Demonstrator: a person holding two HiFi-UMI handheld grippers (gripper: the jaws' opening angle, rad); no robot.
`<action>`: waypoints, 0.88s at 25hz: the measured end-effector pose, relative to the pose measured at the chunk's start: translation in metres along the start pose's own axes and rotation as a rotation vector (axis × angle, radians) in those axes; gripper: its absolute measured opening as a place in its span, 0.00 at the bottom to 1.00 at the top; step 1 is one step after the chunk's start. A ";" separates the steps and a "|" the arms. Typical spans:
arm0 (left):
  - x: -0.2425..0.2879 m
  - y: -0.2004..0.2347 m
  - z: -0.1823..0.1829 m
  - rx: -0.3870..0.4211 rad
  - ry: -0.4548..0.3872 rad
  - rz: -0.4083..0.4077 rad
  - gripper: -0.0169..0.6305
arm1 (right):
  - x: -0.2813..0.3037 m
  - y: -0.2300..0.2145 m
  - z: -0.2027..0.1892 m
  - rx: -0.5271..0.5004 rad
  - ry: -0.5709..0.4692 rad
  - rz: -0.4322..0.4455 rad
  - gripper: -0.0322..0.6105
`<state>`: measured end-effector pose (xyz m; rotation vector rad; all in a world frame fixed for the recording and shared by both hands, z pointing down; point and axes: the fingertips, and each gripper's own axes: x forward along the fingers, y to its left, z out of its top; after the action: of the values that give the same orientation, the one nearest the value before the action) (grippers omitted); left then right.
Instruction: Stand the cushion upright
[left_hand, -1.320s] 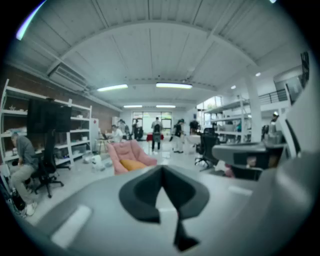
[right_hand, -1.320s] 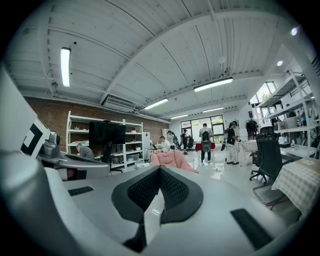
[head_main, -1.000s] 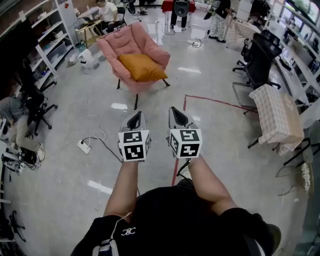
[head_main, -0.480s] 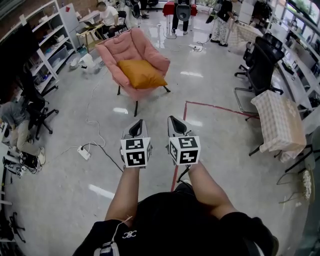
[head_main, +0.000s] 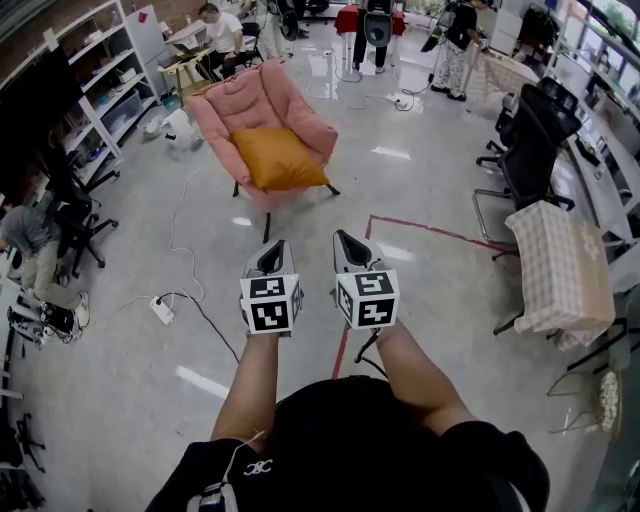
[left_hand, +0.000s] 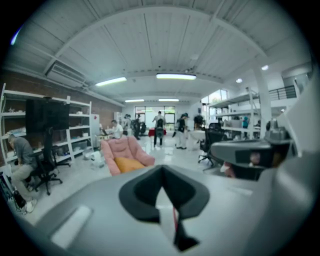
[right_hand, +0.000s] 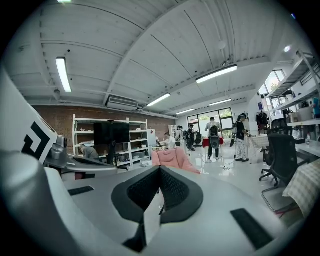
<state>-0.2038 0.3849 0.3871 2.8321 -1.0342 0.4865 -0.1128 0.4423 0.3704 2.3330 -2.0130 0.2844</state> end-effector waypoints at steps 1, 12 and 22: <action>0.007 -0.006 0.003 -0.005 0.000 0.006 0.03 | 0.003 -0.009 0.003 -0.002 -0.003 0.009 0.04; 0.068 -0.060 -0.005 -0.025 0.053 0.029 0.03 | 0.019 -0.083 -0.012 0.016 0.037 0.065 0.04; 0.126 -0.030 -0.015 -0.042 0.059 0.033 0.03 | 0.077 -0.098 -0.030 0.003 0.059 0.068 0.04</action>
<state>-0.0978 0.3338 0.4426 2.7510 -1.0684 0.5419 -0.0088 0.3869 0.4216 2.2329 -2.0683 0.3548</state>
